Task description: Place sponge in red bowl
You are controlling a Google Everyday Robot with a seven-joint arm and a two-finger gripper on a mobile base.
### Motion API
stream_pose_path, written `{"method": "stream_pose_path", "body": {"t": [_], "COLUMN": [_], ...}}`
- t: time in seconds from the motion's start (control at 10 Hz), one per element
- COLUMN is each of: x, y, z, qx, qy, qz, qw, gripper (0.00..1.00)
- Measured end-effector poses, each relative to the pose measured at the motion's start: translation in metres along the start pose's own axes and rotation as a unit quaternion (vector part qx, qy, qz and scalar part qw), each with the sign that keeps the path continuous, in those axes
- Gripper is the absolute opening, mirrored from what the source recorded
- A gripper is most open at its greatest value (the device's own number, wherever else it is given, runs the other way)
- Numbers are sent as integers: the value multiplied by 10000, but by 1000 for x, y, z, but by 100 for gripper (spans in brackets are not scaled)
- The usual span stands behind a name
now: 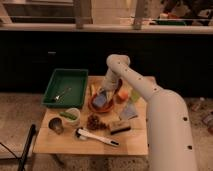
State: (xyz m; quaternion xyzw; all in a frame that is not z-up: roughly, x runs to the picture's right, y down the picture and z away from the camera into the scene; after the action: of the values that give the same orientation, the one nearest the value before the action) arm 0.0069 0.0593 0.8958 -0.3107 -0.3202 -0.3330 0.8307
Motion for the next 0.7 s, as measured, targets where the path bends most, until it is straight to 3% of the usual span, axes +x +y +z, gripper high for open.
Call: {"method": "stream_pose_path", "body": {"t": [0.2,0.3,0.7], "x": [2,2,4], "y": [-2,-2,-8], "z": [1,1,-3], "qx": [5,12,158], "qy": [-24,-22,41], "qz": [-7,-10,-24], "qw": [10000,10000,9999], "gripper": [75,80,80]}}
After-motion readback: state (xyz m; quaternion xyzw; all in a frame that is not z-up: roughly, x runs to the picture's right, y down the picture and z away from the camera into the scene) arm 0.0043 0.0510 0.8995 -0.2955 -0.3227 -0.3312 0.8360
